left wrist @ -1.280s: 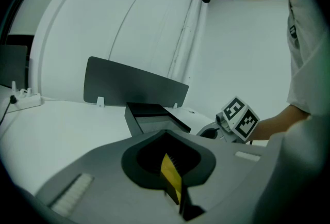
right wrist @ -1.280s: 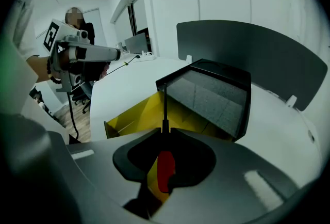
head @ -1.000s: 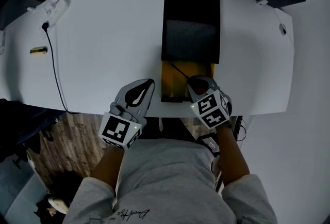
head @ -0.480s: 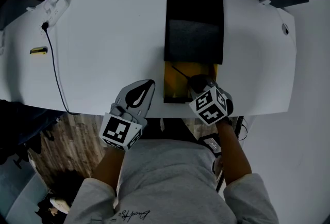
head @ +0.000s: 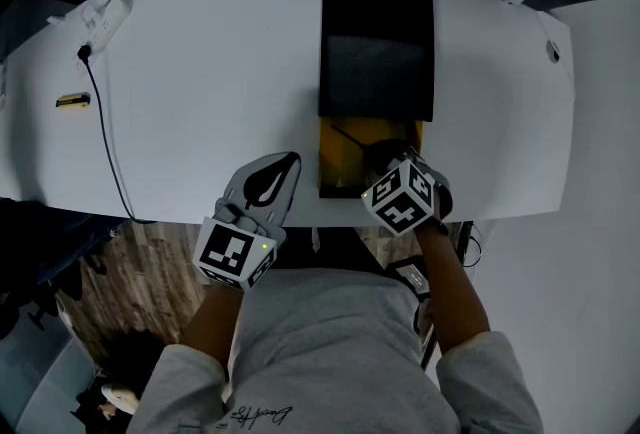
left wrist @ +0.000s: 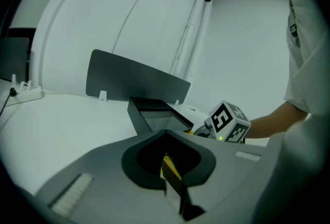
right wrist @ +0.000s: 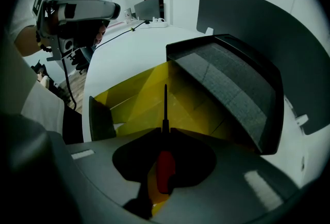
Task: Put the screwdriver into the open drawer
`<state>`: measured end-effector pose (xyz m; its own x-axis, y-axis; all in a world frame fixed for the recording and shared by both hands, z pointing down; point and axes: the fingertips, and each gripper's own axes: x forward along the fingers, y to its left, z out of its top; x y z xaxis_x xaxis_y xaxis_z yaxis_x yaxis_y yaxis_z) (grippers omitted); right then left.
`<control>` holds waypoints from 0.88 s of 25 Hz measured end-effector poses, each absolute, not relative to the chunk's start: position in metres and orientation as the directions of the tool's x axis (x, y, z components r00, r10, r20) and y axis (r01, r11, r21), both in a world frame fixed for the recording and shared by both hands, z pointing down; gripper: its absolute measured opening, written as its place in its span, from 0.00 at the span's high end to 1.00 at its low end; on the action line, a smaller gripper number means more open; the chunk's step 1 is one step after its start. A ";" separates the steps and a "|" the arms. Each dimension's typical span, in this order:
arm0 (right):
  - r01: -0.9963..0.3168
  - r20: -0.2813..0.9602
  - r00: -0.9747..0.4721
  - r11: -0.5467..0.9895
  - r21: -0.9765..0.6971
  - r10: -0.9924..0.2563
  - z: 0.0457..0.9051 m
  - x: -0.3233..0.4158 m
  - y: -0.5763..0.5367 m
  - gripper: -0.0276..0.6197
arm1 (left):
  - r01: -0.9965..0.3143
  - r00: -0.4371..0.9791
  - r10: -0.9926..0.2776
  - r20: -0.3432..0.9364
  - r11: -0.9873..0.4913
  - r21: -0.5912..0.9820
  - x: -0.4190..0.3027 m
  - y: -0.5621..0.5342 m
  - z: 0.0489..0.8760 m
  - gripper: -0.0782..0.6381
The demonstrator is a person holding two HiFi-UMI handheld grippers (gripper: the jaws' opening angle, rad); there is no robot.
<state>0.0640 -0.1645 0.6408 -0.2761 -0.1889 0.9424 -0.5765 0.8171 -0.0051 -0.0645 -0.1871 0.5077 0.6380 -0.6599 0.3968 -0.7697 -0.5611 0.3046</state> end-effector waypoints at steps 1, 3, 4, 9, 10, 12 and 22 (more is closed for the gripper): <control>-0.575 0.944 -0.272 0.818 -0.004 -0.187 0.641 0.064 -0.165 0.84 | -0.770 0.638 -0.660 0.396 -0.560 0.305 -0.065 -0.188 0.507 0.89; -0.571 0.947 -0.264 0.821 -0.001 -0.183 0.642 0.064 -0.166 0.84 | -0.771 0.637 -0.661 0.396 -0.558 0.308 -0.066 -0.188 0.508 0.89; -0.570 0.948 -0.261 0.822 0.000 -0.182 0.643 0.065 -0.167 0.84 | -0.771 0.637 -0.661 0.396 -0.557 0.309 -0.066 -0.188 0.508 0.89; -0.574 0.951 -0.257 0.819 -0.005 -0.174 0.644 0.065 -0.166 0.84 | -0.767 0.641 -0.653 0.403 -0.562 0.309 -0.066 -0.185 0.513 0.89; -0.574 0.951 -0.257 0.819 -0.006 -0.173 0.644 0.065 -0.166 0.84 | -0.766 0.642 -0.652 0.404 -0.564 0.308 -0.066 -0.185 0.514 0.89; -0.573 0.951 -0.257 0.820 -0.007 -0.172 0.643 0.064 -0.166 0.84 | -0.764 0.644 -0.650 0.404 -0.567 0.306 -0.066 -0.186 0.513 0.89; -0.560 0.956 -0.254 0.828 -0.021 -0.148 0.645 0.064 -0.162 0.79 | -0.761 0.649 -0.651 0.395 -0.572 0.307 -0.064 -0.187 0.508 0.89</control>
<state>0.0638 -0.1617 0.6447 -0.2542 -0.1482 0.9557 -0.5605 0.8279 -0.0207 -0.0643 -0.1869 0.5085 0.6485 -0.6505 0.3953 -0.7607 -0.5720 0.3067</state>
